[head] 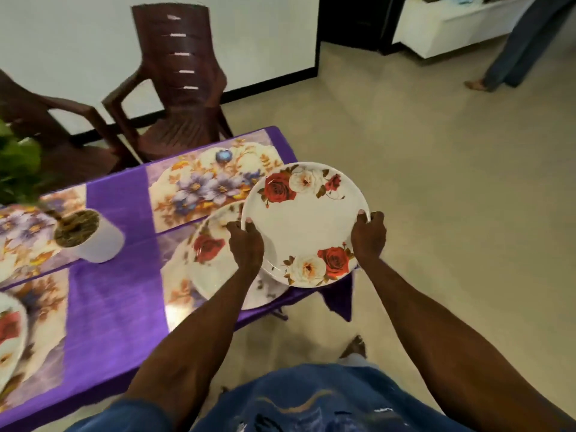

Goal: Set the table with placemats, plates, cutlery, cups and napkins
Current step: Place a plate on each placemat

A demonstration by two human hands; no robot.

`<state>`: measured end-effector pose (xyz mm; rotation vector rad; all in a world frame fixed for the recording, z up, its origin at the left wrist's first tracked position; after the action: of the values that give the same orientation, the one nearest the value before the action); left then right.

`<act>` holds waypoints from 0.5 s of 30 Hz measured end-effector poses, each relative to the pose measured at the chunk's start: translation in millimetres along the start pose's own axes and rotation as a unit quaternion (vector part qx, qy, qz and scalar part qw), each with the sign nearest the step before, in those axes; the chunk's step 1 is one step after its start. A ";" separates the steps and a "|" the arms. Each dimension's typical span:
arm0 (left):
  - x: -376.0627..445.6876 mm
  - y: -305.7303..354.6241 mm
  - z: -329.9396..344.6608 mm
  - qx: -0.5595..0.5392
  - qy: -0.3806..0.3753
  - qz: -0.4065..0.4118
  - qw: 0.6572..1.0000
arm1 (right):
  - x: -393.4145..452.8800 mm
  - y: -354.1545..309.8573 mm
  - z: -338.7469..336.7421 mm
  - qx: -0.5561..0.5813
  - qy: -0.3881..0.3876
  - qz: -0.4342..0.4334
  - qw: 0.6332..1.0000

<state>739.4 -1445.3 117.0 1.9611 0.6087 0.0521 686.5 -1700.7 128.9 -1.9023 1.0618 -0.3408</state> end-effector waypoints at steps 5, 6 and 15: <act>-41.4 51.6 111.0 0.008 -0.038 0.006 0.999 | 102.3 17.9 -71.9 -0.024 0.025 0.003 0.999; -46.3 59.8 129.0 0.008 -0.041 0.003 0.999 | 119.6 20.4 -82.3 -0.032 0.027 0.008 0.999; -30.5 108.0 247.6 -0.003 -0.071 0.016 0.997 | 238.3 24.6 -103.4 -0.062 0.014 0.042 0.997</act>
<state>828.9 -1701.6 101.6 1.9498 0.4838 -0.0647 752.5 -1953.2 124.4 -1.9604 1.2029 -0.2590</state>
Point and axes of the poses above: each hand's wrist, its own x-axis towards the middle knuckle, its own z-axis out of the palm, y = z × x, the point moved 2 cm from there along x, towards the middle knuckle
